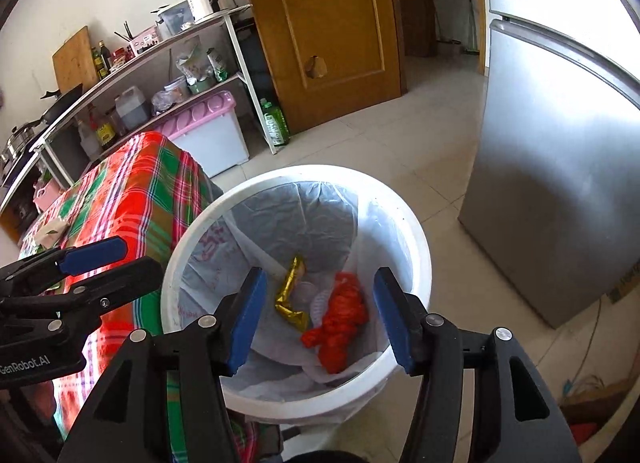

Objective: Collect trash
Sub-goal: 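Carry the red bag and gold wrapper over the bin and open both tools, then move both tools back to the table toward the remaining trash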

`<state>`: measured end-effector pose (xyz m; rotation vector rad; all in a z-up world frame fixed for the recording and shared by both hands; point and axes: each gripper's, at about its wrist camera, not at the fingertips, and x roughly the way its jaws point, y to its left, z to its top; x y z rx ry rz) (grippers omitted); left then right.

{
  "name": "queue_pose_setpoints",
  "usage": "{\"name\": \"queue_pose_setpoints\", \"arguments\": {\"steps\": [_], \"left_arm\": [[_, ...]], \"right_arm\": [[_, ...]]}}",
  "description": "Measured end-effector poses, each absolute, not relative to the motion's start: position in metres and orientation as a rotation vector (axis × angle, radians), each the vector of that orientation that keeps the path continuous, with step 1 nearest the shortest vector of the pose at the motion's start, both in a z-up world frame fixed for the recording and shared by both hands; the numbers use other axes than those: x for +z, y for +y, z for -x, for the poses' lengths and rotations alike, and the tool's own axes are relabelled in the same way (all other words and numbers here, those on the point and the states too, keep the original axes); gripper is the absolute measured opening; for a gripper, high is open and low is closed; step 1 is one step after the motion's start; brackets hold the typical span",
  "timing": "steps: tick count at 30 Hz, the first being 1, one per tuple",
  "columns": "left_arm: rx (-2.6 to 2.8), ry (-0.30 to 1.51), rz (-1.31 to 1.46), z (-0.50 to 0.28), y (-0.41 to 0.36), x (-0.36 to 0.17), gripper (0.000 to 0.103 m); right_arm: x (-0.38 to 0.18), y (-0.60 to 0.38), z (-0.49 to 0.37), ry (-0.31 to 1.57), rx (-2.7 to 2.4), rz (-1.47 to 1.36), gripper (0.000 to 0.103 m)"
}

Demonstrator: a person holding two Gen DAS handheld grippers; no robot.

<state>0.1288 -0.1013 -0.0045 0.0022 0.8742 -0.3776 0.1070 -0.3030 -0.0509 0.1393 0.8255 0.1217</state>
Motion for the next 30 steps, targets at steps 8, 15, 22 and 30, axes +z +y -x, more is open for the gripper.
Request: {"name": "queue_pose_setpoints", "arguments": {"steps": [8,15,22,30], "left_arm": [[-0.308,0.806,-0.002,-0.108,-0.075,0.015,0.074],[-0.246,0.760,0.037,-0.083,-0.039,0.030,0.076],[-0.165,0.717,0.095,-0.055,0.004,0.037,0.076],[-0.046,0.693,0.162,-0.019,0.070,0.036,0.076]], "right_arm": [[-0.033,-0.288,-0.091,0.772,0.149,-0.139,0.057],[-0.016,-0.264,-0.076,0.725,0.201,-0.127,0.058],[0.000,-0.233,-0.062,0.680,0.270,-0.116,0.058],[0.008,-0.183,-0.052,0.663,0.391,-0.098,0.058]]}}
